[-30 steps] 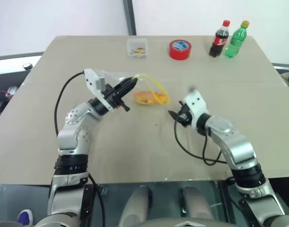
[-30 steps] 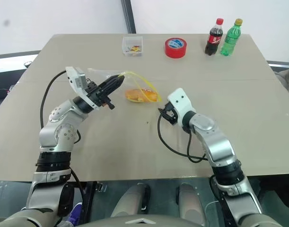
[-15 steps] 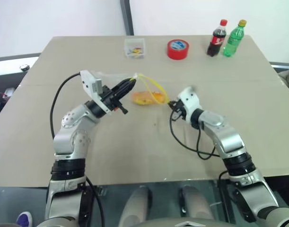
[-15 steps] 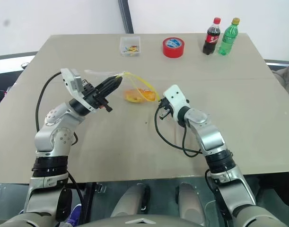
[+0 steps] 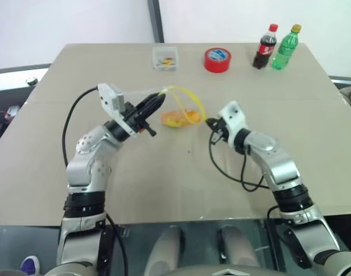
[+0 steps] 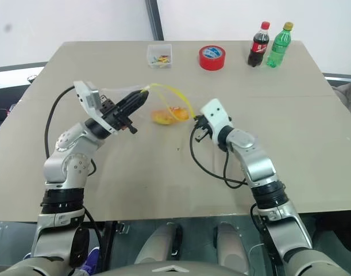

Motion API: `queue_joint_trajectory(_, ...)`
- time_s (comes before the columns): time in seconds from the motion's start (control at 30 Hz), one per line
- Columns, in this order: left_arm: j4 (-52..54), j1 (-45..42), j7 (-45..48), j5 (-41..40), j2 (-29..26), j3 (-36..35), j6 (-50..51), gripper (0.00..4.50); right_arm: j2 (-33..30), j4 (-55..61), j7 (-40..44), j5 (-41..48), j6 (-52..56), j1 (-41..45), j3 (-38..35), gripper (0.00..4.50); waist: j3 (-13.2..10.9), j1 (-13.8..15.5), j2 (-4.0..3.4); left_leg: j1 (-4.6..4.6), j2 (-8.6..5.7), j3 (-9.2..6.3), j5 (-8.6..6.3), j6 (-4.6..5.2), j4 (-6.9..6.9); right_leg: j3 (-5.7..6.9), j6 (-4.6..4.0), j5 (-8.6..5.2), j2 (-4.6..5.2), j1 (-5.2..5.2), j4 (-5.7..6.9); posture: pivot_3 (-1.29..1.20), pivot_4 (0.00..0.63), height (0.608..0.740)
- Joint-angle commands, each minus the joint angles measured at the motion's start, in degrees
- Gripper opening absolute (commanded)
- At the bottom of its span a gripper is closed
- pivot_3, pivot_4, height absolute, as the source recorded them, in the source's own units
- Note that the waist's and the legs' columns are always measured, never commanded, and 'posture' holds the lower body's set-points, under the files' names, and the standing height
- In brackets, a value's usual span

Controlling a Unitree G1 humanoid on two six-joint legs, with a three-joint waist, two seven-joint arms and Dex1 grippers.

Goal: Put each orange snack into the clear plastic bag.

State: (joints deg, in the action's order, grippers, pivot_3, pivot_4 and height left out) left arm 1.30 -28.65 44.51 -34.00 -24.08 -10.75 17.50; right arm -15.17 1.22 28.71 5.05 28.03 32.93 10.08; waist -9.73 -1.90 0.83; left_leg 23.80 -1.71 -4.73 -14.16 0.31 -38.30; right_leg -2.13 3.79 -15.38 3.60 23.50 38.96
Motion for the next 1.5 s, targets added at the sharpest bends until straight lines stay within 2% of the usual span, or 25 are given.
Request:
queue_joint_trajectory(0.03, -1.6, -4.5, -1.0, 0.8, 1.3, 0.8, -1.2, 0.00, -3.5, 3.0, 0.0, 0.3, -2.0, 3.8, -4.9, 0.07, 0.0, 0.0, 0.00, -0.01, -0.01, 0.01, 0.00, 0.00, 0.00, -0.01, 0.00, 0.00, 0.00, -0.01, 0.00, 0.00, 0.150, 0.740)
queue_joint_trajectory(0.3, -8.9, -11.8, -3.8, 5.0, 6.6, 3.8, -2.8, 0.00, -13.3, 1.3, 1.2, 0.2, -2.8, 9.2, -11.2, 0.07, 0.0, -0.2, 0.00, 0.01, -0.05, 0.07, 0.00, 0.00, 0.03, -0.03, 0.00, 0.00, -0.02, 0.00, -0.04, 0.00, 0.150, 0.740)
queue_joint_trajectory(0.47, -9.1, -11.6, -4.7, 4.4, 7.8, 2.9, -2.2, 0.00, -17.5, 7.2, 7.5, 3.1, -0.8, 2.4, -9.9, 0.07, 0.0, -0.4, 0.01, 0.01, 0.00, 0.10, -0.04, 0.07, 0.06, -0.05, 0.00, -0.01, -0.04, 0.02, -0.06, 0.00, 0.150, 0.740)
queue_joint_trajectory(0.5, -8.9, -11.2, -4.5, 4.4, 7.6, 2.8, -2.3, 0.00, -16.9, 8.7, 7.7, 3.6, -0.7, 0.5, -9.3, 0.59, 0.0, -0.4, 0.02, 0.01, 0.00, 0.11, -0.06, 0.10, 0.08, -0.07, 0.00, -0.01, -0.04, 0.02, -0.06, 0.00, 0.150, 0.740)
queue_joint_trajectory(0.53, -8.7, -10.8, -4.6, 4.4, 7.4, 2.7, -2.3, 0.00, -15.6, 10.2, 6.9, 3.9, -0.2, -1.1, -8.6, 0.83, 0.0, -0.5, 0.01, 0.01, 0.00, 0.12, -0.06, 0.11, 0.07, -0.08, 0.00, 0.00, -0.05, 0.02, -0.06, 0.00, 0.150, 0.740)
queue_joint_trajectory(0.57, -8.5, -10.5, -4.6, 4.3, 7.3, 2.6, -2.3, 0.00, -14.6, 11.1, 6.3, 4.0, 0.2, -2.1, -8.2, 1.36, 0.0, -0.6, 0.01, -0.01, 0.01, 0.14, -0.06, 0.11, 0.07, -0.12, 0.00, 0.00, -0.04, 0.02, -0.04, 0.00, 0.150, 0.740)
queue_joint_trajectory(0.6, -8.2, -10.3, -4.6, 4.1, 7.1, 2.5, -2.2, 0.00, -12.6, 11.8, 4.8, 4.1, 1.6, -2.8, -7.6, 1.63, 0.0, -0.6, 0.01, -0.02, 0.01, 0.17, -0.06, 0.11, 0.06, -0.16, 0.00, 0.00, -0.04, 0.03, -0.02, 0.00, 0.150, 0.740)
queue_joint_trajectory(0.67, -7.7, -10.0, -4.6, 3.7, 6.8, 2.1, -1.9, 0.00, -9.6, 12.6, 3.3, 3.9, 2.8, -4.0, -6.0, 2.46, 0.0, -0.6, 0.01, -0.05, 0.02, 0.21, -0.06, 0.10, 0.02, -0.19, 0.00, 0.00, -0.05, 0.04, 0.05, 0.00, 0.150, 0.740)
queue_joint_trajectory(0.83, -5.4, -8.4, -3.3, 2.2, 5.6, 1.4, -0.7, 0.00, -3.8, 11.1, 0.6, 3.9, 3.7, -3.5, -4.5, 2.46, 0.0, -0.3, 0.01, -0.04, 0.02, 0.13, -0.01, 0.02, 0.00, -0.15, 0.01, 0.00, -0.04, 0.03, 0.07, 0.00, 0.150, 0.740)
queue_joint_trajectory(1.5, -0.8, -5.2, -4.0, 0.3, 4.6, 0.4, 1.5, 0.00, -2.9, 6.5, 5.8, 3.2, -0.8, -2.0, 0.1, 2.46, 0.0, -0.3, 0.01, -0.01, 0.00, 0.10, 0.05, -0.08, 0.01, -0.09, 0.01, 0.00, -0.02, 0.03, 0.00, 0.00, 0.150, 0.740)
